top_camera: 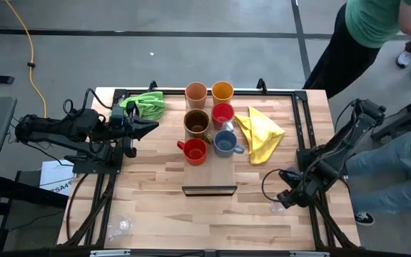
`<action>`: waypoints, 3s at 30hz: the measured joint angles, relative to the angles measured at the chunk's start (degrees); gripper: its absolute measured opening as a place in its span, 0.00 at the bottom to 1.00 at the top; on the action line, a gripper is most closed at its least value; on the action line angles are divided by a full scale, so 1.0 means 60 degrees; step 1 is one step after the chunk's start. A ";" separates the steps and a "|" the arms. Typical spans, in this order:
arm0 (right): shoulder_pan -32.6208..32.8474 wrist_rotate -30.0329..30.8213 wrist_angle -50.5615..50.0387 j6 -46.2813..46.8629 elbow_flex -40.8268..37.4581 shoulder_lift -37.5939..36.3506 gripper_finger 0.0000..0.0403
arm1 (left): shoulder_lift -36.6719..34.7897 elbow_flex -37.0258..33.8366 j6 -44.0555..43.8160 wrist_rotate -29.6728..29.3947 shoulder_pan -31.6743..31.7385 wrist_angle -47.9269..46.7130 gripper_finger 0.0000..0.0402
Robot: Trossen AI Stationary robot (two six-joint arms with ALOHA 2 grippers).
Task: Stack small to large cups/mugs on shelf
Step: Put the top transparent cup on the shelf
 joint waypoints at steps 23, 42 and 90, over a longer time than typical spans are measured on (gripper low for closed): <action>-0.0110 0.0124 -0.0055 0.0470 0.0073 0.2221 0.24 | -0.0003 0.0000 0.0000 -0.0011 0.0000 0.0007 0.00; -0.1935 0.4350 -0.5275 -0.6839 0.5839 0.0464 0.00 | -0.0003 0.0004 -0.0017 0.0032 0.0001 0.0018 0.00; -0.6478 0.3020 0.2832 -1.6051 0.5364 -0.0623 0.00 | 0.1607 0.1271 0.1257 0.1005 0.0003 0.1188 0.00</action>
